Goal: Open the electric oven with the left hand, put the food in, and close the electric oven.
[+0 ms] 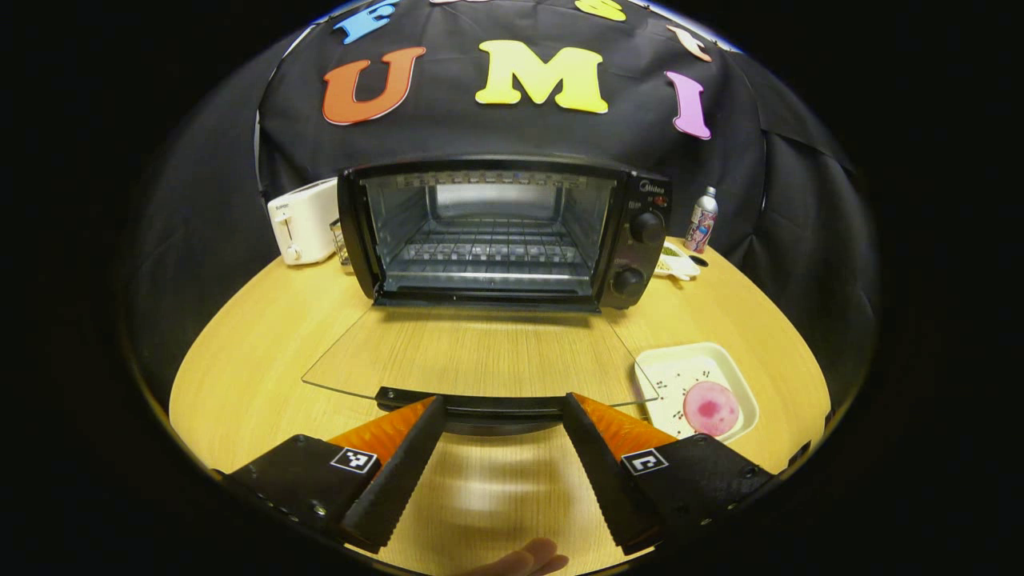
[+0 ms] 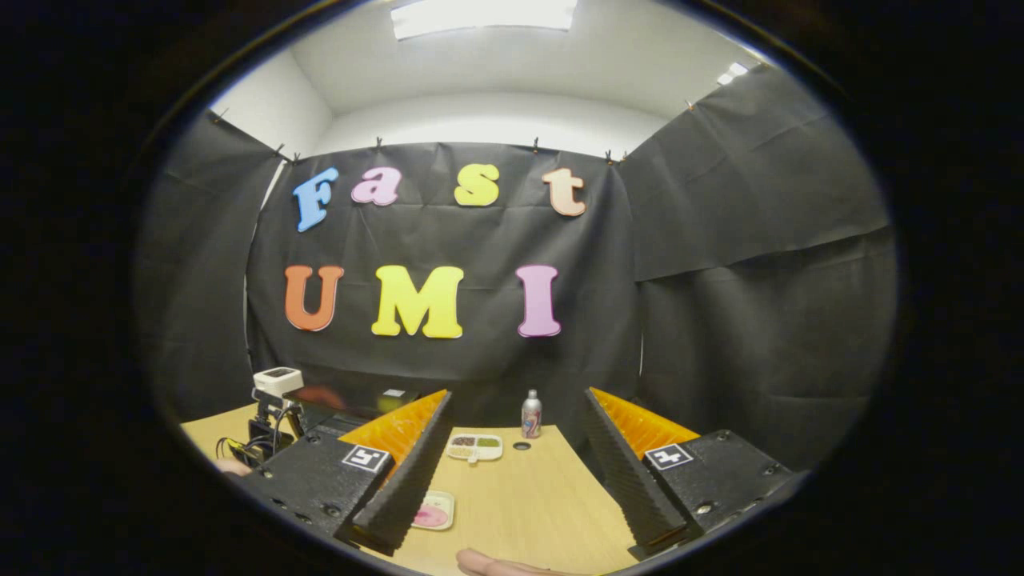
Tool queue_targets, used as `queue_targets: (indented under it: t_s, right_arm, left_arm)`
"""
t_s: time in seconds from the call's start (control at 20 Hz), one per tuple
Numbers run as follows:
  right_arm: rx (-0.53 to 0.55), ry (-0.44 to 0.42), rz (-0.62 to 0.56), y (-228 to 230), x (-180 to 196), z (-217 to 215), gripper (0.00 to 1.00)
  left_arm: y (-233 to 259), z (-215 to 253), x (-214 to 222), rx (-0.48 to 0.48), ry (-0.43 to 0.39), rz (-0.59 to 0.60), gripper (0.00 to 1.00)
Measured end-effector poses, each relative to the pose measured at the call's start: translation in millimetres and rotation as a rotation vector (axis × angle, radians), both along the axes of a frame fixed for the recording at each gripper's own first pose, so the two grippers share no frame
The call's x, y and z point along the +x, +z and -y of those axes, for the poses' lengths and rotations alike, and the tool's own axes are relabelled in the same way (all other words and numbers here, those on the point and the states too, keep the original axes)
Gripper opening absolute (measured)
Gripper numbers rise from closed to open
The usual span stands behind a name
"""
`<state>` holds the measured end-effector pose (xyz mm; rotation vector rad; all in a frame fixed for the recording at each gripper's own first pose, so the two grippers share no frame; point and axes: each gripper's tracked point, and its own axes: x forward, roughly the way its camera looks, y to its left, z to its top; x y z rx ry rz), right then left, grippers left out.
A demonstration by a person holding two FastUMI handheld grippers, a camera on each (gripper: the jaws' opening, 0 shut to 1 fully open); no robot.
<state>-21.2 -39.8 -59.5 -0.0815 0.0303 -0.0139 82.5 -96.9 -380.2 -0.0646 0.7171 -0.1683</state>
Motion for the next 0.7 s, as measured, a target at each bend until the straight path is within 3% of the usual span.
queue_targets:
  t_s: [0.15,0.4,0.7]
  right_arm:
    - [-0.01,0.004,-0.032,-11.6,8.8,-3.1,0.97]
    - [-0.056,0.005,-0.119,-41.6,38.1,-8.0,0.97]
    - [-0.102,0.009,-0.278,-102.8,81.6,-13.8,0.98]
  left_arm:
    - [-16.2,-1.2,-4.3,-0.012,0.009,-0.019,0.95]
    - [1.3,-9.0,-0.7,-0.022,0.024,0.067,0.95]
    - [76.7,-18.2,-12.8,-0.058,0.04,0.259,0.94]
